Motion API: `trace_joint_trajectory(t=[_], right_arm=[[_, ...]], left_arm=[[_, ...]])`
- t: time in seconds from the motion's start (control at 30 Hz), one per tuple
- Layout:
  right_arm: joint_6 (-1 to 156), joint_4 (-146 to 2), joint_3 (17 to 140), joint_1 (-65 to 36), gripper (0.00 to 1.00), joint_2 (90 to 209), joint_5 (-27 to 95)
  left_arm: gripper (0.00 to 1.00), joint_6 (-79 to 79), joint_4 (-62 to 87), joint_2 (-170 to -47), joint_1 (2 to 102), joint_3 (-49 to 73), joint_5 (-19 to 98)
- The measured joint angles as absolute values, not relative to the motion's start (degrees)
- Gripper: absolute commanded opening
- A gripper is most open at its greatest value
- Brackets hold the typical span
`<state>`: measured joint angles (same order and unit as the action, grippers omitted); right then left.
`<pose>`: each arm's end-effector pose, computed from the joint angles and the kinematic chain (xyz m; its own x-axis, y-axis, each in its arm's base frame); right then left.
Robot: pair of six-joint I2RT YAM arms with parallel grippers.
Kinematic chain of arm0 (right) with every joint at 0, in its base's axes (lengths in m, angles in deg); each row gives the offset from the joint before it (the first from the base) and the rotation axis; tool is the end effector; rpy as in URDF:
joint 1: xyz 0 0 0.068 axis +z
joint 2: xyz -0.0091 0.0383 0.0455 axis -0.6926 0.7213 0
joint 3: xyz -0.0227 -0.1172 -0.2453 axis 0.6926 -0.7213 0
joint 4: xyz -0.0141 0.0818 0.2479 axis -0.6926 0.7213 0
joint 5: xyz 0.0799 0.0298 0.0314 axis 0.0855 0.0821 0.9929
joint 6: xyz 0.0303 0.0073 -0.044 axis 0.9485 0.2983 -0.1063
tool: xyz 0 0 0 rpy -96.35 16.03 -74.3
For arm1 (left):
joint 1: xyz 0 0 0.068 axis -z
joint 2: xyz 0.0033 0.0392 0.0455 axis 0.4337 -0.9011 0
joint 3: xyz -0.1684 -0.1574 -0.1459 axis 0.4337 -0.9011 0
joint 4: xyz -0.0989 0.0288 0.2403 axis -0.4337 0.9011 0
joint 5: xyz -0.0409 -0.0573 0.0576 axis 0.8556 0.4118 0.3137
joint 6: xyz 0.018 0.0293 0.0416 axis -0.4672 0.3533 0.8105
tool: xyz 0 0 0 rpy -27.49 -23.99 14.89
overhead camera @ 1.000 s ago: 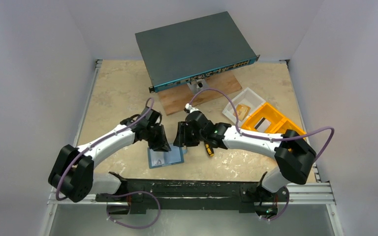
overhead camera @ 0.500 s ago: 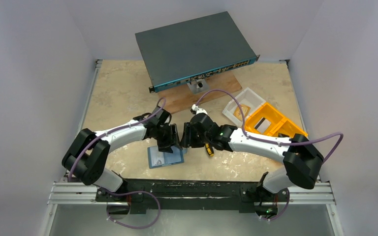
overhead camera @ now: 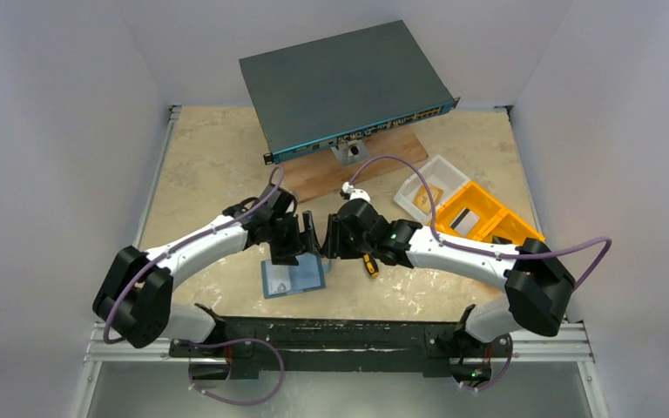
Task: Take the credit cards out of the card holder
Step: Remove the credit card from the card holder.
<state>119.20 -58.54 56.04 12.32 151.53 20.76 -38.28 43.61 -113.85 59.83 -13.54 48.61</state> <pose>0.1755 0.2557 0.2299 -0.8451 0.0751 -0.5293 -0.2364 0.8356 0.4959 0.2114 -0.1560 0.1926 -0.9698 -0.2248 -0.0944 -0.1446 0.8419 -0.5199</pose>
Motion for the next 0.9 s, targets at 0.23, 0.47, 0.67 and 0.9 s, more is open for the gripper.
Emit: trace_joint_trajectory(t=[0.23, 0.47, 0.67, 0.9], right_arm=[[118.8, -57.4, 59.0, 13.1, 0.42, 152.8, 20.5], [118.6, -58.8, 62.9, 15.9, 0.42, 159.2, 23.0], [118.8, -64.5, 64.0, 16.7, 0.39, 167.2, 30.5], [120.3, -70.4, 64.8, 16.5, 0.36, 173.6, 37.9]], left_arm=[[0.74, -37.5, 47.6, -108.0, 57.5, -13.5, 47.2], [0.5, -37.1, 51.3, -99.0, 51.0, -15.7, 44.4], [0.21, -37.8, 54.1, -94.3, 45.4, -21.2, 41.6], [0.03, -39.3, 54.5, -95.6, 43.9, -23.9, 39.6]])
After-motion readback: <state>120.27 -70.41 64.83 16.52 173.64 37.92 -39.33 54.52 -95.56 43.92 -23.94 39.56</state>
